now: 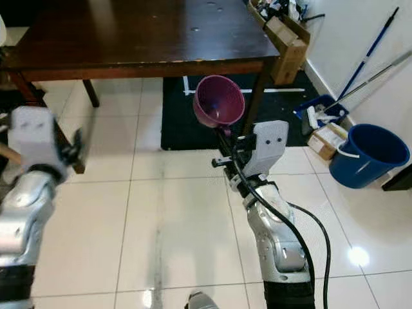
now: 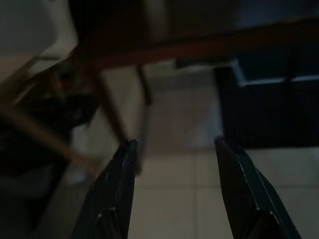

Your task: Setting the table

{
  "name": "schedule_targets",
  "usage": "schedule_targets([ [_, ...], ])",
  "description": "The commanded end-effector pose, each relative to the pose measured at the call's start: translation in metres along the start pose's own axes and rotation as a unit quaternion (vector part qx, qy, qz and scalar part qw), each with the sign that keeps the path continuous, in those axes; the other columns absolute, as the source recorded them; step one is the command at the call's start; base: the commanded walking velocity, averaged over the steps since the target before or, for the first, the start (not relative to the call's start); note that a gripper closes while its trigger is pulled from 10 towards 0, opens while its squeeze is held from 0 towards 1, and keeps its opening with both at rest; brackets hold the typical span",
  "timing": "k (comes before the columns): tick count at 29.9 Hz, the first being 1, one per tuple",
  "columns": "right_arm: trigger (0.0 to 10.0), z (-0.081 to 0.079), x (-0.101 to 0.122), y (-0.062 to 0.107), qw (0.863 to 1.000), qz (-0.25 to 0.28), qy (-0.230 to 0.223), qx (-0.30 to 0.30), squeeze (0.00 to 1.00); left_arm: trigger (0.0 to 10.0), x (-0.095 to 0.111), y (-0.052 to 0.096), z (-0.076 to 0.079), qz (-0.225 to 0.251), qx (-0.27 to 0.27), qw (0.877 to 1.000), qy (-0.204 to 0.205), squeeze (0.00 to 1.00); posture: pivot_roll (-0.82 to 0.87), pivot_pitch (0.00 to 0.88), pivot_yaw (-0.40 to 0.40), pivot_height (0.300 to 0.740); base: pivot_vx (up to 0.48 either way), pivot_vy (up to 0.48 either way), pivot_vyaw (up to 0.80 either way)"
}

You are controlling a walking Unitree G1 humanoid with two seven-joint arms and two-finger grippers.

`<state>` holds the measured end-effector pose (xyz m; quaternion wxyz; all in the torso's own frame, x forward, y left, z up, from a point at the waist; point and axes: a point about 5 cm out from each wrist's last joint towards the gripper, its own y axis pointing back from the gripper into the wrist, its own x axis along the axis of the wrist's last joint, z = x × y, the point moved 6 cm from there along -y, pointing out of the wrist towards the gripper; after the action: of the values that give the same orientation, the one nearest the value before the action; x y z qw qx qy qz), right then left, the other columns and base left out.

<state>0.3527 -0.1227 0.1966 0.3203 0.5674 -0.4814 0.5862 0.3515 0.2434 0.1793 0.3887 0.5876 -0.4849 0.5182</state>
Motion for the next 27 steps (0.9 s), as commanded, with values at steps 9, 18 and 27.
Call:
schedule_targets([
  [9, 10.0, 0.001, -0.017, -0.004, 0.999, -0.030, -0.014, 0.024, 0.00, 10.0, -0.001, 0.016, -0.003, 0.001, 0.000, 1.000, -0.005, 0.00, -0.01, 0.033, -0.020, 0.740, 0.000, 0.000, 0.00],
  [18, 10.0, -0.020, -0.024, -0.021, 0.996, -0.033, -0.031, 0.076, 0.00, 10.0, 0.013, 0.031, -0.006, 0.017, 0.002, 1.000, -0.004, 0.00, 0.11, 0.021, -0.077, 0.740, 0.000, 0.000, 0.00],
  [27, 10.0, -0.041, -0.017, -0.043, 0.992, -0.020, -0.045, 0.116, 0.00, 10.0, 0.027, 0.033, 0.018, 0.036, -0.038, 0.999, -0.011, 0.00, 0.15, 0.021, -0.104, 0.740, 0.000, 0.000, 0.00],
])
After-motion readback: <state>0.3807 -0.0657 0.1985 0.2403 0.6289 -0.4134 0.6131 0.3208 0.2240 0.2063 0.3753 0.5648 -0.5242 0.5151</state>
